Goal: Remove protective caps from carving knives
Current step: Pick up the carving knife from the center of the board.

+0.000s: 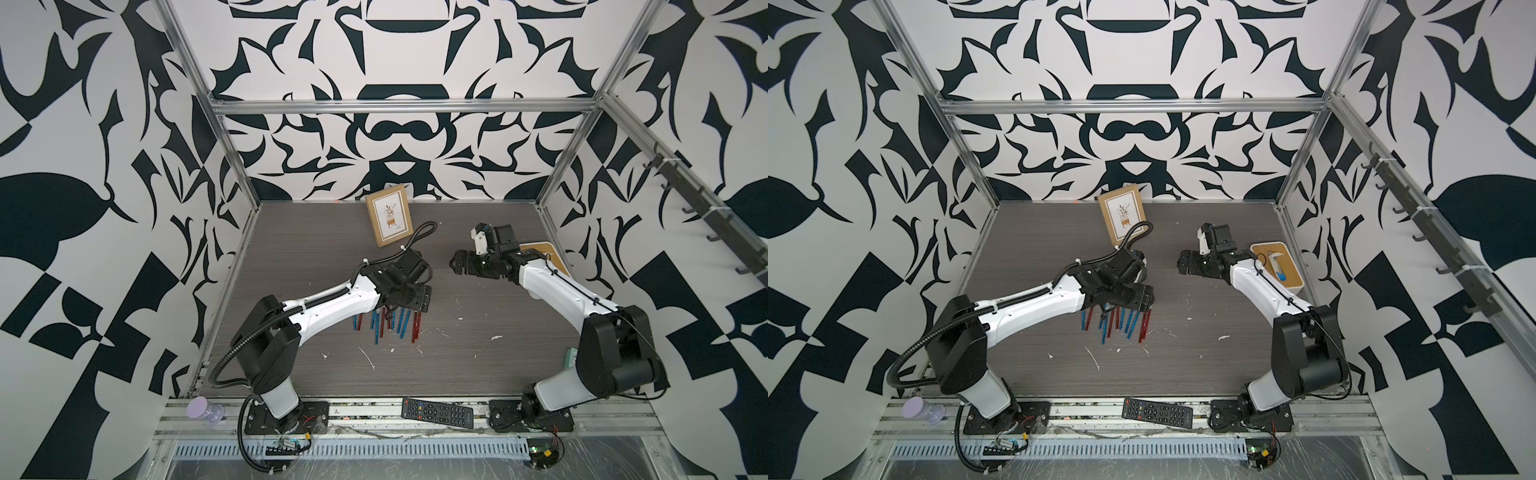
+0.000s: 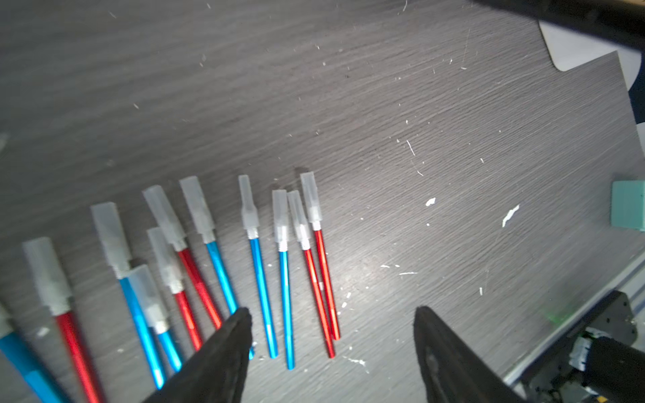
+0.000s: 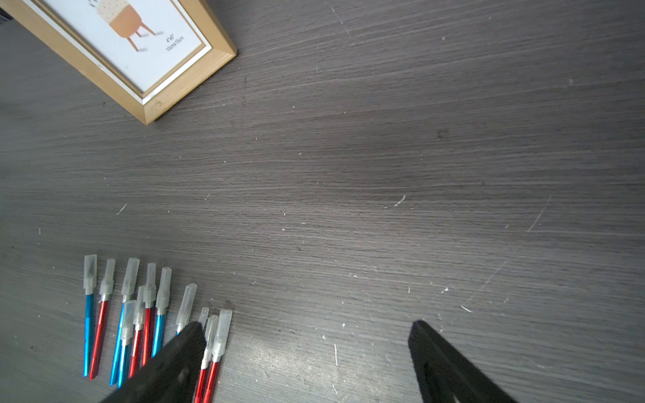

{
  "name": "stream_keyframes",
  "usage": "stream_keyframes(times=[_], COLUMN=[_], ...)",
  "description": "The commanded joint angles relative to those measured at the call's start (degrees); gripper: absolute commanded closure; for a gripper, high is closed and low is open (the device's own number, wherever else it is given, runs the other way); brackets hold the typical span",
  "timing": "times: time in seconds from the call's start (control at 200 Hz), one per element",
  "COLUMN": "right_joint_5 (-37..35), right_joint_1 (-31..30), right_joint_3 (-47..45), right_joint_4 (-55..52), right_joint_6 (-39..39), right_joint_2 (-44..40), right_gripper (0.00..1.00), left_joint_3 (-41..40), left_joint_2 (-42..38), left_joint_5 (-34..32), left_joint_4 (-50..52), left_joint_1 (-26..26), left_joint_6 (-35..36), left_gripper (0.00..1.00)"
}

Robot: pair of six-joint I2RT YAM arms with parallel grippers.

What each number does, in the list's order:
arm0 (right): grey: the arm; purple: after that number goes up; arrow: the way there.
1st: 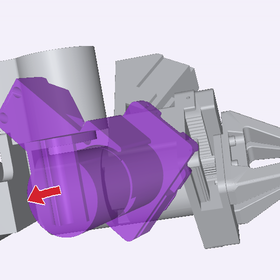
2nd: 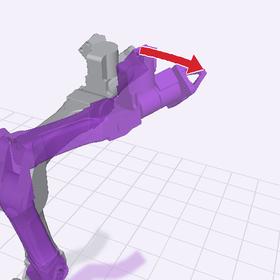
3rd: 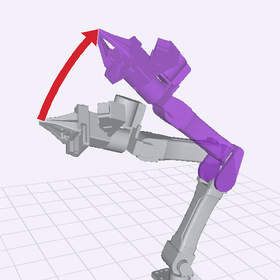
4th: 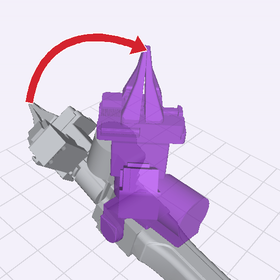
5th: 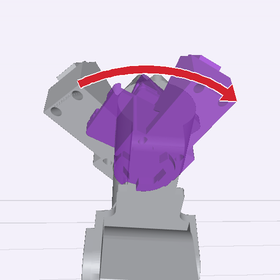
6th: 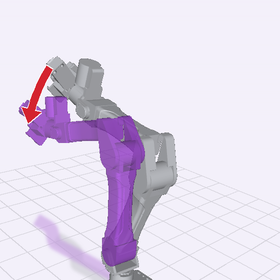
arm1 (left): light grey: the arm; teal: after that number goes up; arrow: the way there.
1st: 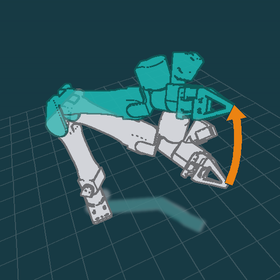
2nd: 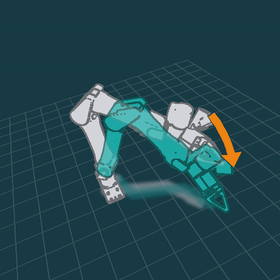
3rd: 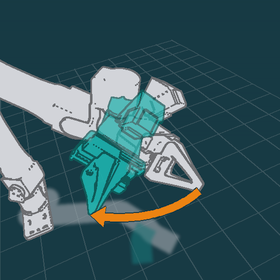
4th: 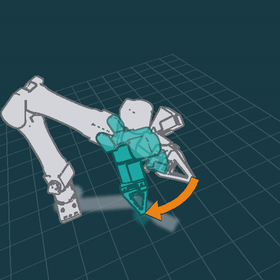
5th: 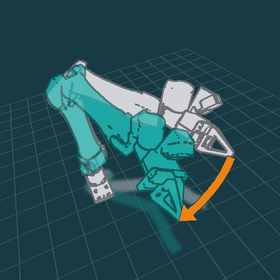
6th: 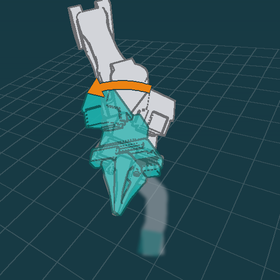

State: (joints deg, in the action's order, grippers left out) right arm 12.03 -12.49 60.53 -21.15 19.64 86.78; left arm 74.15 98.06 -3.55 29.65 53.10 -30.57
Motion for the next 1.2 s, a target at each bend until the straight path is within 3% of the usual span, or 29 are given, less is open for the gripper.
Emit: stream_keyframes(times=[0.0, 0.155, 0.73, 1.195], right_joint_5=[2.44, 3.25, 5.81, 6.25], right_joint_1=[1.90, 3.00, 4.65, 5.31], right_joint_3=[-0.93, -1.72, -3.11, -4.54], right_joint_4=[0.67, 0.57, 3.38, 4.45], right_joint_6=[0.93, 0.36, 0.93, 1.08], right_joint_2=[-1.34, -1.48, -0.94, -1.00], right_gripper=[0.07, 0.08, 0.09, 0.11], left_joint_3=[2.93, 5.80, 8.64, 10.56], left_joint_2=[3.35, 7.75, 15.36, 18.81], left_joint_5=[1.53, 2.31, 3.55, 1.11], left_joint_4=[5.75, 8.03, 10.01, 11.43], left_joint_1=[1.39, 2.79, 3.85, 3.85], left_joint_6=[-0.55, -0.63, -1.69, -1.16], left_gripper=[0.29, 0.39, 0.62, 0.67])
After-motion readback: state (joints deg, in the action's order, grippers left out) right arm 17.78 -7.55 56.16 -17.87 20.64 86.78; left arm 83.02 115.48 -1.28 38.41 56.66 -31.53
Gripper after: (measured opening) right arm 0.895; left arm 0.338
